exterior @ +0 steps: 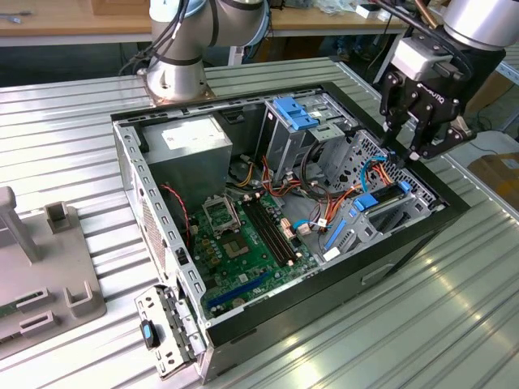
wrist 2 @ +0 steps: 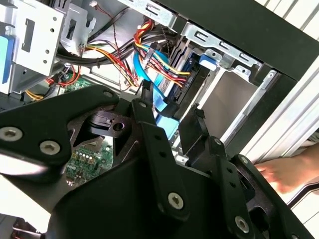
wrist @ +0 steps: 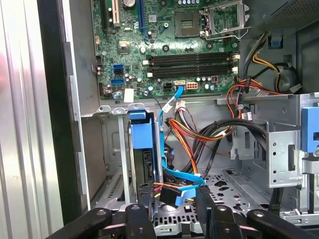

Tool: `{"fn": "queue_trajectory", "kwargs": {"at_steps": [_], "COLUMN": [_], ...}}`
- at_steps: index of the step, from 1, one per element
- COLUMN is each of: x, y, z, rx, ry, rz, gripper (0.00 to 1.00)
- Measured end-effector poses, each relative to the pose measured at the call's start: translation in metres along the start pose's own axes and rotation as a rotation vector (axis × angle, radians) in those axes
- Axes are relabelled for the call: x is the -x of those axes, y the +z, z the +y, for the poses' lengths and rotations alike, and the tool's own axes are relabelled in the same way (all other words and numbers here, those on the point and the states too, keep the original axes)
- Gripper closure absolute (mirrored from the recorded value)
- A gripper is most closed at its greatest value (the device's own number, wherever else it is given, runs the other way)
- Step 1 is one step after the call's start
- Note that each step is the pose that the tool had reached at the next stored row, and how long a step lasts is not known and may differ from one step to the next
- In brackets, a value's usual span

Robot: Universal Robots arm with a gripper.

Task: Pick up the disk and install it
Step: 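Insert the second disk wire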

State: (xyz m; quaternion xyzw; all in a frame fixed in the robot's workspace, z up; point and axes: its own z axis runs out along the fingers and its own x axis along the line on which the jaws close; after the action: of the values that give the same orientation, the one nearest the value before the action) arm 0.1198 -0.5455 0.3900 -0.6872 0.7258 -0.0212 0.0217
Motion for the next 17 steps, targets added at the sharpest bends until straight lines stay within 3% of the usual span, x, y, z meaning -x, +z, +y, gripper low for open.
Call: {"fn": "queue_trajectory", "kwargs": {"at_steps": [3, 12, 14, 17], "x": [0.0001, 0.0002, 0.0002, 0.0002], "y": [0.0035, 0.0038, 0.0038, 0.0038], "z": [0.0001, -0.0013, -0.0014, -0.0016], "rx": [0.0, 0.0, 0.0, -0.0001], "ry": [0.0, 0.0, 0.0, 0.0], "rz": [0.0001, 0.0001, 0.0001, 0.0001], "gripper": [0.52, 0.52, 0.67, 0.73]}}
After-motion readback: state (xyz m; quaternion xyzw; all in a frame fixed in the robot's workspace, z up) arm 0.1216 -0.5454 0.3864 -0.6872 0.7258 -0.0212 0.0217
